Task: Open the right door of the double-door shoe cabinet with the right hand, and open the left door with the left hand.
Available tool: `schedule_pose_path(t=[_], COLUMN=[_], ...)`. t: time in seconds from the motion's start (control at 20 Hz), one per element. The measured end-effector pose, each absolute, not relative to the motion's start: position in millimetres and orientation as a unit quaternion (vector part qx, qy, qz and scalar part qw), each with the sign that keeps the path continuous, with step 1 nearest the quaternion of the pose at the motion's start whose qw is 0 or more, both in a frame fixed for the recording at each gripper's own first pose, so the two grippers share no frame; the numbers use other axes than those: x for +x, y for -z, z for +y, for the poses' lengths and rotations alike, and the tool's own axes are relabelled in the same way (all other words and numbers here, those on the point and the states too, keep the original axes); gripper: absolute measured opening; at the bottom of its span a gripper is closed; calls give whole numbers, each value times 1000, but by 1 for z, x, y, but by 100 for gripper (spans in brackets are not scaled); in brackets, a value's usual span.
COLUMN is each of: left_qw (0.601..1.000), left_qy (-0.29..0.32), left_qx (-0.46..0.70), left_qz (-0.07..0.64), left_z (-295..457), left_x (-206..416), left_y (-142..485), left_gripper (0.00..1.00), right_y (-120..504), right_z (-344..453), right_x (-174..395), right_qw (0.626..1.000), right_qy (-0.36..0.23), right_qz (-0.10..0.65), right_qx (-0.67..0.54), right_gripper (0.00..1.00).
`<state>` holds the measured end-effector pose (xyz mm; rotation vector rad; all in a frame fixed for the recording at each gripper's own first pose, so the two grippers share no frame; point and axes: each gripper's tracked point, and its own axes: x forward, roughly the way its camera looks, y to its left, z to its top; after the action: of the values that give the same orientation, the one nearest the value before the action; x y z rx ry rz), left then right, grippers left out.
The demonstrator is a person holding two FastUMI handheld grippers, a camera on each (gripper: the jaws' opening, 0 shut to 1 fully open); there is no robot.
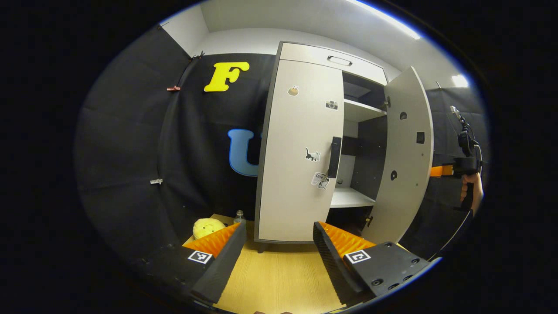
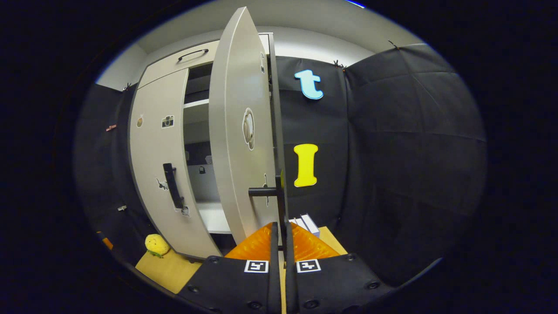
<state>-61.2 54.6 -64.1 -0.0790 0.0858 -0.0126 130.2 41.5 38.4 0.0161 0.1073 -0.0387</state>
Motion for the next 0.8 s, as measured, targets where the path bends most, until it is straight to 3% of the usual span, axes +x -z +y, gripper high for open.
schedule_pose_path(t=[0.1,0.3,0.35,0.4,0.65,0.8], left_qw=[999,999,999,999,999,999], left_qy=[2,6,7,8,12,18], left_qx=[-30,-26,-27,-27,-33,-32], left_qz=[37,36,36,36,39,40], left_z=[56,52,50,50,46,42], left_x=[-61,-59,-60,-60,-64,-62], left_y=[61,57,57,56,60,62], left_gripper=[95,95,95,95,95,95], right_y=[-43,-48,-50,-50,-53,-47], right_z=[23,25,22,17,24,53], right_x=[128,117,113,109,64,37], right_qw=[998,997,997,998,997,996], right_qy=[32,-7,-7,-1,8,-35], right_qz=[47,34,24,19,11,28], right_qx=[4,67,67,64,71,80], right_gripper=[5,7,2,7,5,5])
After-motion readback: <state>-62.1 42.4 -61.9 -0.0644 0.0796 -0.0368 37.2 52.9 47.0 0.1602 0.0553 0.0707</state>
